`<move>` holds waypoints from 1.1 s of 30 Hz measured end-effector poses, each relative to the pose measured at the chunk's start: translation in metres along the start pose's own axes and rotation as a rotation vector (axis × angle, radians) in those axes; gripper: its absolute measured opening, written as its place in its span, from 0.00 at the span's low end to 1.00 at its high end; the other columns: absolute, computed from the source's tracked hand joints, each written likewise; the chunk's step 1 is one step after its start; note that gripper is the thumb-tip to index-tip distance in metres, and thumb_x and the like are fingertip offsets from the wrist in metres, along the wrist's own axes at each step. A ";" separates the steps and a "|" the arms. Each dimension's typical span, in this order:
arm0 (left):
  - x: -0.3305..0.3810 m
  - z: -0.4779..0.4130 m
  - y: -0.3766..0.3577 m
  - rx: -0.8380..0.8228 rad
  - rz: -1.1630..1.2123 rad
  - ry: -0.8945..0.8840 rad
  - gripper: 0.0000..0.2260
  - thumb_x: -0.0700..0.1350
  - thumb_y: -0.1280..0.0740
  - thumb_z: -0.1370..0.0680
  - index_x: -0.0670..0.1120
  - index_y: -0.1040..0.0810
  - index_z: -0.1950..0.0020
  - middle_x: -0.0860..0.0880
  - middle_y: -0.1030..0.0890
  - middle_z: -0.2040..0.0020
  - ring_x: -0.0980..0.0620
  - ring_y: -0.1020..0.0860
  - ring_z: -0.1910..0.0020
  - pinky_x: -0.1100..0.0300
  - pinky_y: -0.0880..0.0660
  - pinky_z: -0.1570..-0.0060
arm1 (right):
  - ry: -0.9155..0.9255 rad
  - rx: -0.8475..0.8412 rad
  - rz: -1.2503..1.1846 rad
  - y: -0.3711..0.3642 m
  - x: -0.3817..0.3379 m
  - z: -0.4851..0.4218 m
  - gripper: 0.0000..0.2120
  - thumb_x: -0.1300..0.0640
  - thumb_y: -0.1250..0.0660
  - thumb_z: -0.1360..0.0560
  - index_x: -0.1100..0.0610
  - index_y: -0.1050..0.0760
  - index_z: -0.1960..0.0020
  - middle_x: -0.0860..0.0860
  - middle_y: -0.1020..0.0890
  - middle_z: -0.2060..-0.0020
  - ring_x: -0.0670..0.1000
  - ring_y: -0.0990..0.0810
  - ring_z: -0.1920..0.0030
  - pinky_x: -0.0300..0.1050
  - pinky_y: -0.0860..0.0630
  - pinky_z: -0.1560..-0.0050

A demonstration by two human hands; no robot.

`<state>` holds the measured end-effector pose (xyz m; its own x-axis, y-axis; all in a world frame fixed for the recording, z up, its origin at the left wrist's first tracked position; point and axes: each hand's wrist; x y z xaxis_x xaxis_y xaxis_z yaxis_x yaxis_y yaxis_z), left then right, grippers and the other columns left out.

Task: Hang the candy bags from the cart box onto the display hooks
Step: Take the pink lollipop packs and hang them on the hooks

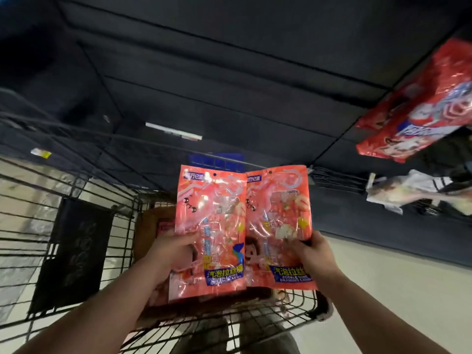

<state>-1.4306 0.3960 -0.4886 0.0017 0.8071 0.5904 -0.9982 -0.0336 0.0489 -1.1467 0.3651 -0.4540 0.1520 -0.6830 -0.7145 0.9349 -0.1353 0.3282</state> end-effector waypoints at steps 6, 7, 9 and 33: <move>0.024 0.021 -0.045 -0.104 -0.062 -0.072 0.11 0.38 0.29 0.24 0.42 0.17 0.67 0.37 0.17 0.62 0.43 0.21 0.65 0.54 0.29 0.63 | 0.029 0.112 -0.113 0.050 0.001 0.031 0.07 0.58 0.30 0.26 0.50 0.26 0.52 0.54 0.16 0.53 0.58 0.17 0.53 0.61 0.20 0.48; 0.027 0.027 -0.053 -0.126 -0.085 -0.089 0.10 0.40 0.28 0.25 0.41 0.17 0.67 0.35 0.18 0.62 0.42 0.23 0.64 0.54 0.31 0.62 | 0.034 0.137 -0.128 0.059 0.003 0.036 0.07 0.58 0.30 0.26 0.50 0.27 0.52 0.54 0.16 0.53 0.58 0.17 0.53 0.60 0.20 0.48; 0.033 0.037 -0.074 -0.156 -0.096 -0.134 0.08 0.44 0.25 0.30 0.39 0.17 0.60 0.34 0.19 0.58 0.38 0.24 0.59 0.48 0.30 0.58 | 0.045 0.183 -0.167 0.079 0.007 0.049 0.07 0.59 0.31 0.26 0.50 0.26 0.52 0.54 0.16 0.53 0.58 0.17 0.54 0.59 0.20 0.48; -0.068 0.241 -0.435 -0.465 -0.292 -0.381 0.08 0.37 0.28 0.26 0.39 0.20 0.47 0.37 0.15 0.55 0.38 0.17 0.53 0.40 0.23 0.44 | 0.125 0.593 -0.553 0.430 0.200 0.216 0.04 0.64 0.33 0.26 0.57 0.22 0.52 0.53 0.14 0.64 0.54 0.14 0.63 0.45 0.20 0.64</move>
<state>-0.9819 0.2136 -0.3554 0.2111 0.4772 0.8531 -0.8750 0.4813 -0.0527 -0.7832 0.0151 -0.3224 -0.2141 -0.3262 -0.9207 0.5655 -0.8100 0.1555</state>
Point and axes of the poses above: each hand's wrist, its own z-axis away from the middle knuckle, its own y-axis out of the back of the hand, x = y × z
